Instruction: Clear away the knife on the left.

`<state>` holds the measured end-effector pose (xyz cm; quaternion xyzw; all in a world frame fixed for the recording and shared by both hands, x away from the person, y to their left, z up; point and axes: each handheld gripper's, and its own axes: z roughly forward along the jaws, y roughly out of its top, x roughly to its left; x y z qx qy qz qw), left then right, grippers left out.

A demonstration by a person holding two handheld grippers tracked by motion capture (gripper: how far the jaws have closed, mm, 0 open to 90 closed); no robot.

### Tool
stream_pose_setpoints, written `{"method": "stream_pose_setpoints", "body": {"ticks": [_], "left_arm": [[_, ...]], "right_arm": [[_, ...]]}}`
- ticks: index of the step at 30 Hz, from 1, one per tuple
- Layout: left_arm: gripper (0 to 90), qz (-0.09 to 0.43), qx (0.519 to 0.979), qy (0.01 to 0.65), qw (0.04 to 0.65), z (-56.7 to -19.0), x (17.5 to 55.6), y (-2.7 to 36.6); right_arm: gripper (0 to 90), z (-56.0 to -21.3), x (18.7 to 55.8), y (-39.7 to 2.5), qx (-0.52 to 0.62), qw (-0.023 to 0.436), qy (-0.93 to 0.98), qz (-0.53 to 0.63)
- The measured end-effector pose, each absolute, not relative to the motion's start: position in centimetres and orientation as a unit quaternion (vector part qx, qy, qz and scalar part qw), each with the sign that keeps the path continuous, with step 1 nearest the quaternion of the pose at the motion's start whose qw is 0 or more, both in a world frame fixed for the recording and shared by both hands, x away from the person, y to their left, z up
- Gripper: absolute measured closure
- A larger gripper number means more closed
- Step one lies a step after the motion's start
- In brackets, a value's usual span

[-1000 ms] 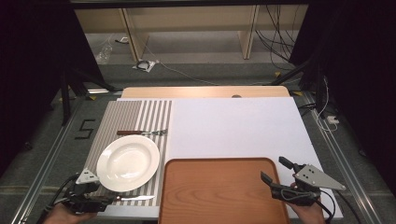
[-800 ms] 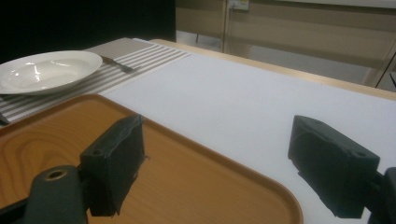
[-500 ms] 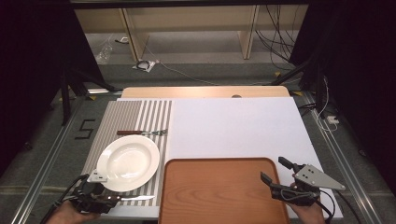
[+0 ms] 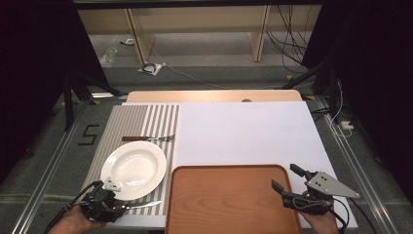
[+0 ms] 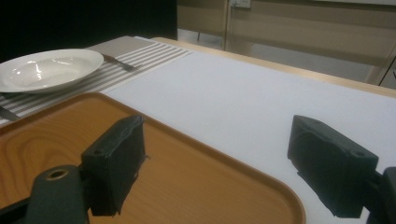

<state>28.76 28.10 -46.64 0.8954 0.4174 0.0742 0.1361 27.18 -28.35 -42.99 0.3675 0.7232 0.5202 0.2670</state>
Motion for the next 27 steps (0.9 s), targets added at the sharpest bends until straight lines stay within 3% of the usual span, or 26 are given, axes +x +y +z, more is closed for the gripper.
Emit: {"method": "stream_pose_setpoints", "body": {"ticks": [11,21,27], "left_arm": [[59.9,0.074,0.916,0.381,0.102,-46.4,29.0,27.1],[75.3,0.064,0.932,0.348,0.08,-46.2,29.1,26.2],[76.5,0.07,0.935,0.339,0.078,-46.2,29.0,26.1]], "right_arm": [[20.1,-43.0,27.2,-28.3,0.367,0.265,0.725,0.519],[20.2,-43.0,27.2,-28.2,0.364,0.264,0.726,0.52],[20.4,-43.0,27.2,-28.2,0.364,0.265,0.727,0.519]]}}
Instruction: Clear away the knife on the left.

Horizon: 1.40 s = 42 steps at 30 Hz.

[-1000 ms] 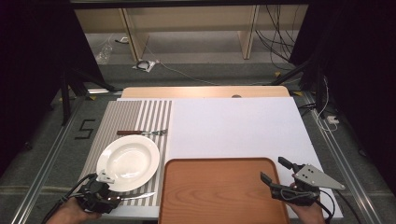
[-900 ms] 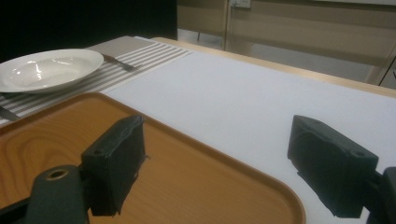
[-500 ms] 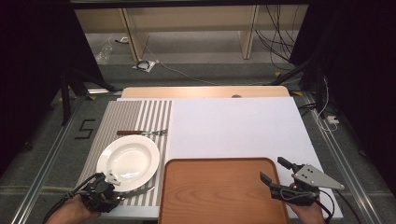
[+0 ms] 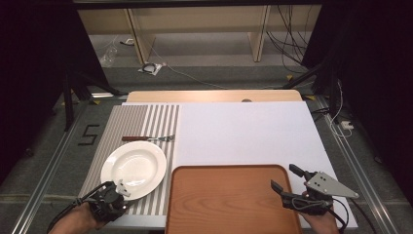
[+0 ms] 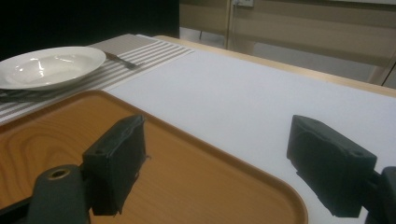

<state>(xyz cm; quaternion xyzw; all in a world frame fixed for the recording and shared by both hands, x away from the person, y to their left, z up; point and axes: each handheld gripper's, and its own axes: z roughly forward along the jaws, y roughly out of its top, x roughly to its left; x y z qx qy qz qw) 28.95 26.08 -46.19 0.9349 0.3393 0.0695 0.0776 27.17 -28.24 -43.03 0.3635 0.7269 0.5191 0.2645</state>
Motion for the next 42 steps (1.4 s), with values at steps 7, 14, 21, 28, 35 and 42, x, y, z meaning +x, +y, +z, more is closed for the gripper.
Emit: {"method": "stream_pose_setpoints", "body": {"ticks": [7,14,21,28,35,42], "left_arm": [[76.7,0.067,0.936,0.336,0.087,-46.0,28.7,26.0],[76.7,0.059,0.936,0.331,0.103,-45.7,28.4,25.8],[76.7,0.052,0.936,0.326,0.123,-45.3,27.9,25.5],[76.8,0.051,0.937,0.312,0.149,-44.4,27.4,24.1],[76.7,0.059,0.926,0.322,0.187,-43.6,27.5,22.2],[76.7,0.068,0.919,0.323,0.217,-43.0,27.9,19.5]], "right_arm": [[20.6,-43.0,27.2,-28.3,0.363,0.265,0.728,0.518],[20.7,-43.0,27.2,-28.2,0.363,0.266,0.728,0.517],[20.7,-43.0,27.2,-28.2,0.362,0.267,0.728,0.517],[20.7,-43.0,27.1,-28.2,0.363,0.266,0.729,0.516],[20.7,-43.0,27.1,-28.2,0.363,0.266,0.728,0.517],[20.7,-43.0,27.1,-28.2,0.363,0.266,0.727,0.518]]}}
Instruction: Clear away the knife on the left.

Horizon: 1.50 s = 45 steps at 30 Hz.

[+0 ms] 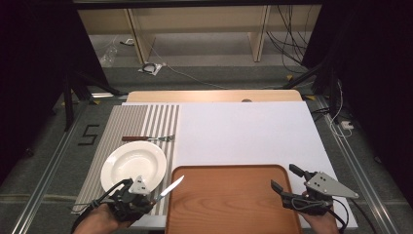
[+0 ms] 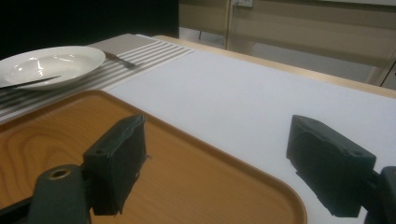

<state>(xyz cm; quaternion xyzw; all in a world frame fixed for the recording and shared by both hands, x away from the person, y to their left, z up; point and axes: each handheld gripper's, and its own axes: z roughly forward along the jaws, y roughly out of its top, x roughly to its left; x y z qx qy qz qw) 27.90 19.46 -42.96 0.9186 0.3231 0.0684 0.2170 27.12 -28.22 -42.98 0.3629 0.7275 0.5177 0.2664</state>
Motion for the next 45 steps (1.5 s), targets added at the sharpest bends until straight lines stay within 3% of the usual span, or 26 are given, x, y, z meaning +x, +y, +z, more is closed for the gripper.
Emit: {"method": "stream_pose_setpoints", "body": {"ticks": [20,45], "left_arm": [[76.7,0.055,0.925,0.283,0.248,-42.8,27.9,14.0],[76.7,0.008,0.944,0.233,0.233,-44.2,26.5,8.5]], "right_arm": [[20.8,-43.0,27.1,-28.3,0.363,0.267,0.727,0.519],[21.0,-42.9,27.0,-28.3,0.362,0.268,0.726,0.519]]}}
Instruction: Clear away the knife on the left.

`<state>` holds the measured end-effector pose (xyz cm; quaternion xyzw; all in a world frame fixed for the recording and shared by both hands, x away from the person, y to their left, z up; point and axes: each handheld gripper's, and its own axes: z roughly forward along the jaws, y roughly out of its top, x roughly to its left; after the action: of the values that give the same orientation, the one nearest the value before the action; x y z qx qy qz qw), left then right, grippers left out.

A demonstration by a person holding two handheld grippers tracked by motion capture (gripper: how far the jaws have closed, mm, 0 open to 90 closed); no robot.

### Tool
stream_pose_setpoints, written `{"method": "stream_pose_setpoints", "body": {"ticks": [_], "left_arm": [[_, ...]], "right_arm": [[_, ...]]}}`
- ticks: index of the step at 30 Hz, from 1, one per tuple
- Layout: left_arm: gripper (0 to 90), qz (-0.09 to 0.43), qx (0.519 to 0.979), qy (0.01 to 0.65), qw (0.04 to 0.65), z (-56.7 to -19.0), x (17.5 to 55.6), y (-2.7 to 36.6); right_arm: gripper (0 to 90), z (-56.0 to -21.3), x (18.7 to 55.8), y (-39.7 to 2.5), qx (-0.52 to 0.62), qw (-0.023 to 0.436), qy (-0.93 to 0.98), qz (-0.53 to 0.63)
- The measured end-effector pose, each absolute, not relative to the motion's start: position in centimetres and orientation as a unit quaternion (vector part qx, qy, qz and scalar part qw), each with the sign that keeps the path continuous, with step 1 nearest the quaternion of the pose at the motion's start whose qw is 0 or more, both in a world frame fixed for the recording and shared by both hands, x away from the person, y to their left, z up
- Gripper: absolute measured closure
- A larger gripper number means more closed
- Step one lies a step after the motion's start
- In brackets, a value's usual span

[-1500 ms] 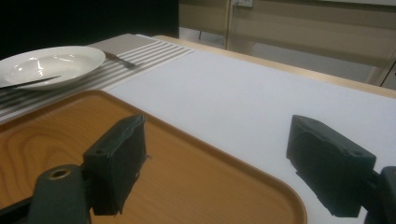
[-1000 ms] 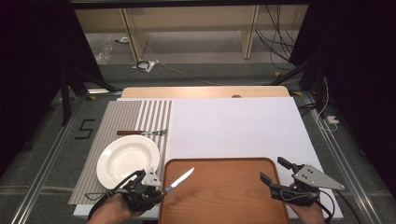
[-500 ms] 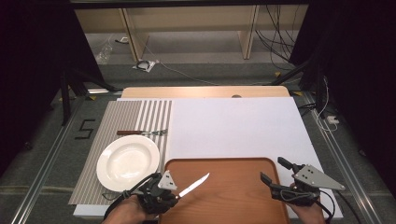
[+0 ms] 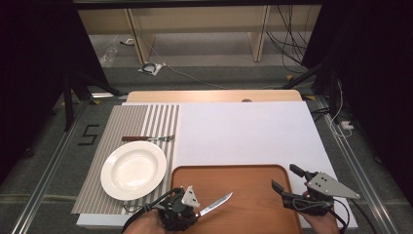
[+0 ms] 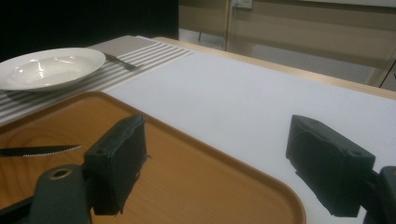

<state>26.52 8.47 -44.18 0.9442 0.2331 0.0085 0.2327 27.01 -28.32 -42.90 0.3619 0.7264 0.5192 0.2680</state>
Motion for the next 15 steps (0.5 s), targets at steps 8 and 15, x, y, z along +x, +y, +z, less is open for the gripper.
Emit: {"method": "stream_pose_setpoints", "body": {"ticks": [8,15], "left_arm": [[76.7,0.003,0.95,0.225,0.216,-45.0,25.9,7.7],[76.7,0.001,0.951,0.228,0.207,-45.3,25.8,7.4]], "right_arm": [[21.0,-42.9,27.0,-28.3,0.361,0.268,0.728,0.518],[21.0,-42.9,27.0,-28.3,0.361,0.268,0.728,0.518]]}}
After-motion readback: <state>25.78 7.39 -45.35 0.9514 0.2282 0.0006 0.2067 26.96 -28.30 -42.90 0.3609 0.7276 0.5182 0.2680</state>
